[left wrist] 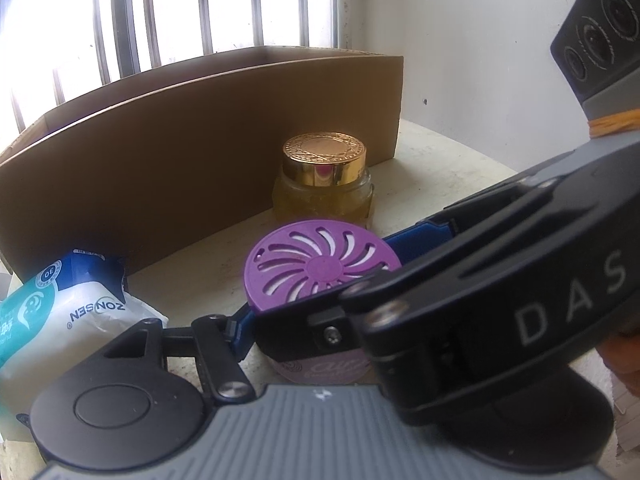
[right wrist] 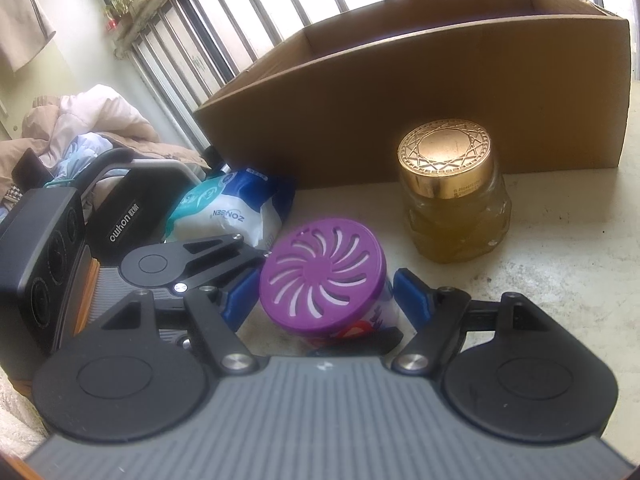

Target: Organize objects

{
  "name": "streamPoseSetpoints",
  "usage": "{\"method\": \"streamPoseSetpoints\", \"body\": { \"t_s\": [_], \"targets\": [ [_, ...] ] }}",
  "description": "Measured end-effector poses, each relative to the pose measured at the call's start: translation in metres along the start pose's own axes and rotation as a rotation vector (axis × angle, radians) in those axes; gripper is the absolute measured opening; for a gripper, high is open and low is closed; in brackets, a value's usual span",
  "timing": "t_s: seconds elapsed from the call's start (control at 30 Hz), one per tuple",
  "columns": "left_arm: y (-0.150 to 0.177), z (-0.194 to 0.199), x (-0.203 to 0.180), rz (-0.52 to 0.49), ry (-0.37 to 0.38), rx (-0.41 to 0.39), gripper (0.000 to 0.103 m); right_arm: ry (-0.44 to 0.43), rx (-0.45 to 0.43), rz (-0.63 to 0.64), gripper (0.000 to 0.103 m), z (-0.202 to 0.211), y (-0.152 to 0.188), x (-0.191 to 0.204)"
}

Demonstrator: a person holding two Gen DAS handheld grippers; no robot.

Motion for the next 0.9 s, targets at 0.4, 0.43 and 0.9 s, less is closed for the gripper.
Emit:
{"method": "streamPoseSetpoints", "body": {
  "t_s": [0.4, 0.43, 0.9],
  "targets": [
    [-0.0021, -0.0043, -0.0036, -0.005, -0.002, -0.001, 0.066, 0.004, 0.01, 0.005, 0.075, -0.0064, 0.0008, -0.0011],
    [-0.0019, -0.0047, -0.0008, -0.005, -0.001, 0.0, 0.066, 0.003, 0.01, 0.003, 0.075, -0.0064, 0.0008, -0.0012],
    [-0.0037, -0.0057, 0.0016, -0.005, 0.0, 0.002, 0.066, 0.005, 0.008, -0.014, 0.075, -0.0073, 0.0003, -0.0022]
  ]
}}
Point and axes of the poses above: each gripper's, at about its wrist camera, not at the fingertips, and z roughly against the way its jaws point, x to its left, y to its underside, the point moved 9 cm from there along -z, roughly the way its jaws point, and after that the axes turned 5 degrees about z, right-handed, at the moved point
